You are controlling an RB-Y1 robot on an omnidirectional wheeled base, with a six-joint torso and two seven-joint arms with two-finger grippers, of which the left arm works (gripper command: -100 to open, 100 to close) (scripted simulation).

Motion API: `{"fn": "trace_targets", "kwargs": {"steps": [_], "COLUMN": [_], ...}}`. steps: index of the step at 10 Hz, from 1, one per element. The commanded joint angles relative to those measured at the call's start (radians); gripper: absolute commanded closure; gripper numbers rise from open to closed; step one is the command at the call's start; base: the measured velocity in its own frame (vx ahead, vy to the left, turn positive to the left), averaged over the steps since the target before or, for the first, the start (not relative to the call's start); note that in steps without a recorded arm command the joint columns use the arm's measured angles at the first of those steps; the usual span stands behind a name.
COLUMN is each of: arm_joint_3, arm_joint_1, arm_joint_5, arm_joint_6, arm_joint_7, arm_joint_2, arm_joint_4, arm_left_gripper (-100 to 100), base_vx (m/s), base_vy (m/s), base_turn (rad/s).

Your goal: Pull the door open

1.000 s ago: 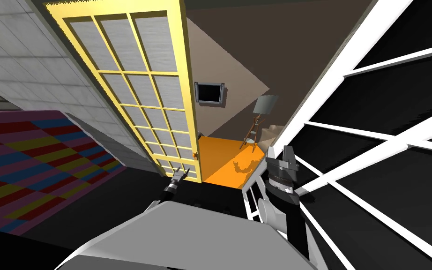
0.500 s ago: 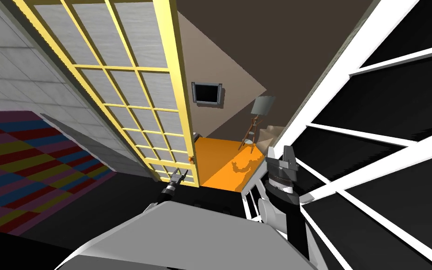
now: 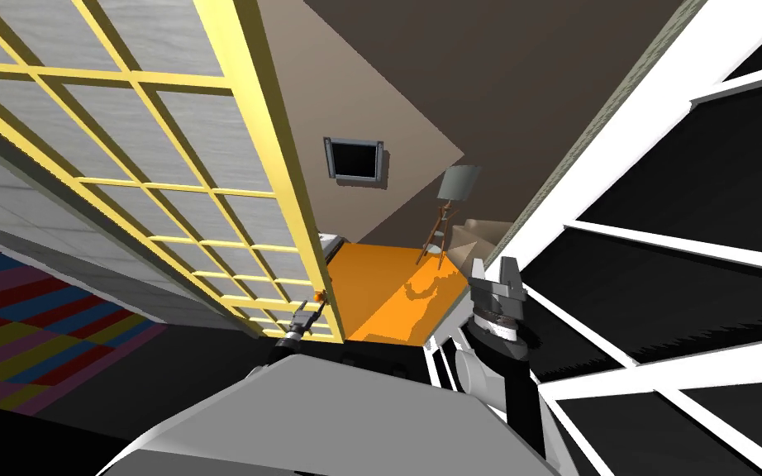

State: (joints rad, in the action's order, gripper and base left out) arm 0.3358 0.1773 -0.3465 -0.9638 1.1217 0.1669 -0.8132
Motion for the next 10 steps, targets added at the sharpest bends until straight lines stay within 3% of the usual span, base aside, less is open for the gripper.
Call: {"fn": "trace_targets", "kwargs": {"steps": [1, 3, 4, 9, 10], "arm_joint_3": [0.01, 0.013, 0.013, 0.013, 0.007], "arm_joint_1": [0.011, 0.009, 0.009, 0.009, 0.006], "arm_joint_5": [0.007, 0.009, 0.009, 0.009, 0.018], "arm_joint_6": [-0.004, -0.011, -0.011, -0.011, -0.009], "arm_joint_7": [-0.003, 0.0, 0.0, 0.0, -0.037], "arm_joint_2": [0.003, 0.005, 0.005, 0.005, 0.006], "arm_joint_4": [-0.004, 0.006, 0.006, 0.006, 0.008], "arm_left_gripper": [-100, -100, 100, 100, 100], "base_vx": [0.194, 0.127, -0.02, -0.012, -0.018], "base_vy": [-0.018, -0.005, -0.005, 0.003, 0.002], "base_turn": [-0.09, -0.033, 0.014, -0.006, -0.007]}}
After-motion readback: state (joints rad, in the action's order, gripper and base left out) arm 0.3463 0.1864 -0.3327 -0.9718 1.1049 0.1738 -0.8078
